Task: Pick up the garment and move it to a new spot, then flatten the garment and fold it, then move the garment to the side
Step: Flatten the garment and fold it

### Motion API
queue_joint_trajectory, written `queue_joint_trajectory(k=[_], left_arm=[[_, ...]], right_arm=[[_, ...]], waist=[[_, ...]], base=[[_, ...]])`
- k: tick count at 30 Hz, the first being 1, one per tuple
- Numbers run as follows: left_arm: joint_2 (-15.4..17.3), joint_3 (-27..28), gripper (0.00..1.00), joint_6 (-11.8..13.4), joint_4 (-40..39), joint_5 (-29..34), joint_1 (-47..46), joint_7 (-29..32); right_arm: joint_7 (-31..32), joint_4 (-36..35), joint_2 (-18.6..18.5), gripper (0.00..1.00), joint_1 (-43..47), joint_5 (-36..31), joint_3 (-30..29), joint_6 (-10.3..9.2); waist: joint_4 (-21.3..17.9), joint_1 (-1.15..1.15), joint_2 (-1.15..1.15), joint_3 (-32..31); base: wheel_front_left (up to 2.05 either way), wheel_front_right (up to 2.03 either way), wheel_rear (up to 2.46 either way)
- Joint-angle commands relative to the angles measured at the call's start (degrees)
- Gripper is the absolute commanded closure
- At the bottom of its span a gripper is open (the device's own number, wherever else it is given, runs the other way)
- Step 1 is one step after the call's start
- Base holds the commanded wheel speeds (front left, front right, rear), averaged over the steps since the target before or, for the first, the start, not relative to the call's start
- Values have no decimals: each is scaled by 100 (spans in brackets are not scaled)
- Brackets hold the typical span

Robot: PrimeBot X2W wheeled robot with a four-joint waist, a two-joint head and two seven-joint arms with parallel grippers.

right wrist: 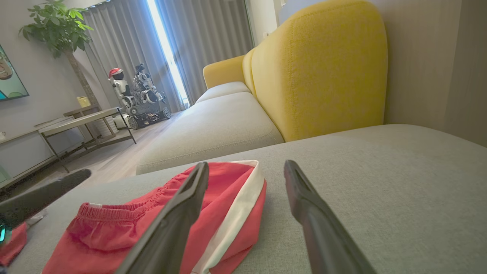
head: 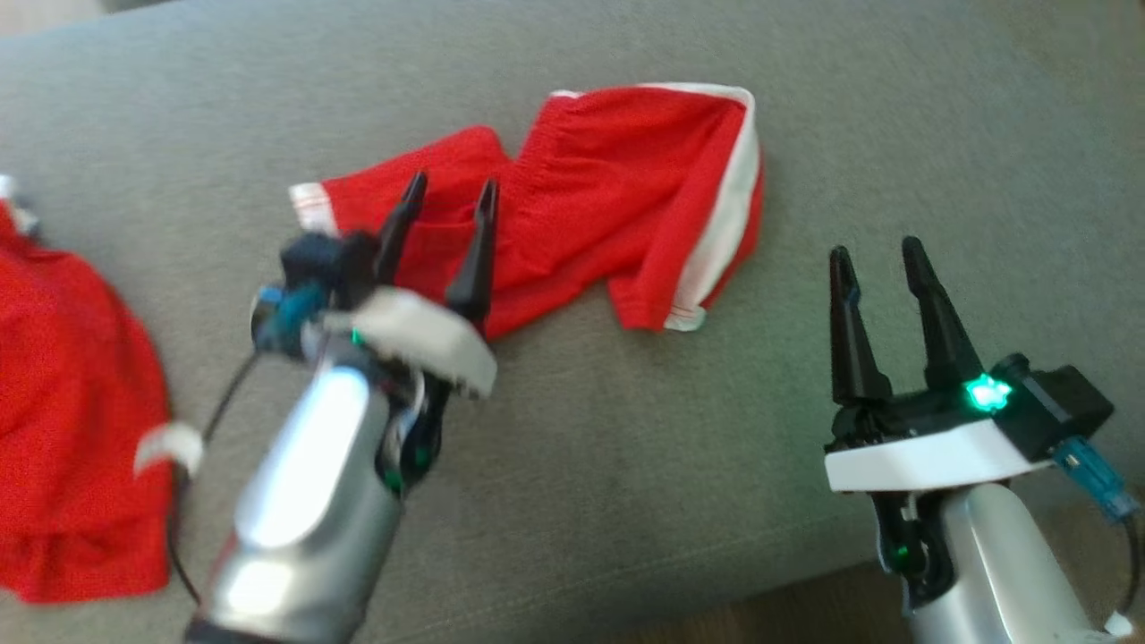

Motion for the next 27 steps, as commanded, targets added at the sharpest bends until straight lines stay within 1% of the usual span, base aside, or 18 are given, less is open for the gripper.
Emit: queue_joint_trajectory(k=[1,5,12,16,27], left_arm=[[59,98,0,-45,8,-49,-518,138],[61,-40,0,-19,649,104,-1293,521],[60,-144,0,-21,1711,26,-2297,1165],[60,-299,0,-88,2101,-203,-2666,1370],[59,-898,0,90,2947,-676,-3408,1765]], right_arm=[[-62,-230,-26,0,-188,59,189,22],[-62,-277,-26,0,-242,151,349,22],[-62,-319,-26,0,-252,296,522,22],[-62,-319,-26,0,-259,358,604,22],[-62,-339,-26,0,-351,491,766,22]], waist=[[-263,0,0,242],[-493,0,0,412],[-746,0,0,554],[-843,0,0,601],[-1034,0,0,759]], base=[[0,0,0],[0,0,0],[0,0,0],[0,0,0],[0,0,0]])
